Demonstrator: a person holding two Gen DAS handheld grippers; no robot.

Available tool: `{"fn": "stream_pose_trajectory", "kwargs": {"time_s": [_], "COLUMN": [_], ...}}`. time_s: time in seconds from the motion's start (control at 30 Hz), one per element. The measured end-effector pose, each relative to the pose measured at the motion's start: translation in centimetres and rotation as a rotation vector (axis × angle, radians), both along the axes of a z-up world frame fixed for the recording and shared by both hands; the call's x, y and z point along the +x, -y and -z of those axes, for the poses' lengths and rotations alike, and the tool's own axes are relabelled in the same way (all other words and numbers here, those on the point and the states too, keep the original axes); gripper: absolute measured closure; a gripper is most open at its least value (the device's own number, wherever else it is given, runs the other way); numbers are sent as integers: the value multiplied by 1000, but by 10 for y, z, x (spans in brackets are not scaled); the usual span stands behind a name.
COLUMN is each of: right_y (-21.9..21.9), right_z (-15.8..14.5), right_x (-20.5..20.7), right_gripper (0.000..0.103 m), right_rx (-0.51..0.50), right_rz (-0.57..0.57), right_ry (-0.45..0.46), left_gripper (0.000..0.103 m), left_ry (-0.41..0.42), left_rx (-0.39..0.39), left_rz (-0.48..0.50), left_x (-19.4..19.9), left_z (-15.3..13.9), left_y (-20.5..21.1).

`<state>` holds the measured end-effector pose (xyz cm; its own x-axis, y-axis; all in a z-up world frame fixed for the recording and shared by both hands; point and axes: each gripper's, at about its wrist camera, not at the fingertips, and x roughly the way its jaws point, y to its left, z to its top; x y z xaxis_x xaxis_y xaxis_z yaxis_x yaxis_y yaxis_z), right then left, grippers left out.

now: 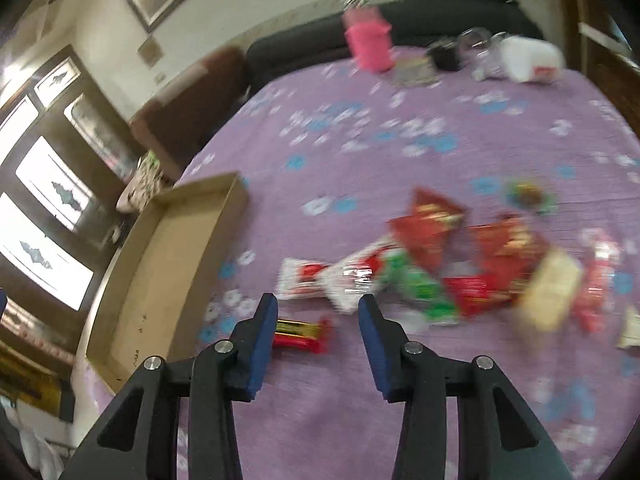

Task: Organize snacks
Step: 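Grasp the red candy bar with the right gripper while left gripper grasps a red candy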

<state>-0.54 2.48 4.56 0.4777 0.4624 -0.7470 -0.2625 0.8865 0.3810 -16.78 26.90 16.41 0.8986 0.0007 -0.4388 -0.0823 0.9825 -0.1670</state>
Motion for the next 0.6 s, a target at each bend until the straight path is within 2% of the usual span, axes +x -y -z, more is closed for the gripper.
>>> {"fn": "stream_pose_trajectory", "kwargs": {"time_s": [0.13, 0.17, 0.2, 0.3, 0.47, 0.6], "right_y": [-31, -36, -40, -34, 6, -3], "right_z": [18, 25, 33, 37, 12, 0], "right_x": [14, 19, 19, 3, -25, -41], "right_gripper": [59, 67, 70, 70, 70, 70], "right_rx": [-23, -45, -52, 11, 54, -48], "right_rz": [-36, -45, -64, -132, -124, -182], "right_ry": [-39, -58, -86, -143, -82, -8], "left_gripper": [0, 0, 0, 0, 0, 0], "left_ry": [-37, -42, -49, -64, -115, -156], "left_rx": [-37, -44, -40, -20, -81, -92], "left_rz": [10, 21, 27, 35, 85, 116], "left_x": [9, 10, 11, 14, 27, 33], "left_z": [10, 14, 16, 24, 41, 53], "left_y": [-1, -1, 0, 0, 2, 10]}}
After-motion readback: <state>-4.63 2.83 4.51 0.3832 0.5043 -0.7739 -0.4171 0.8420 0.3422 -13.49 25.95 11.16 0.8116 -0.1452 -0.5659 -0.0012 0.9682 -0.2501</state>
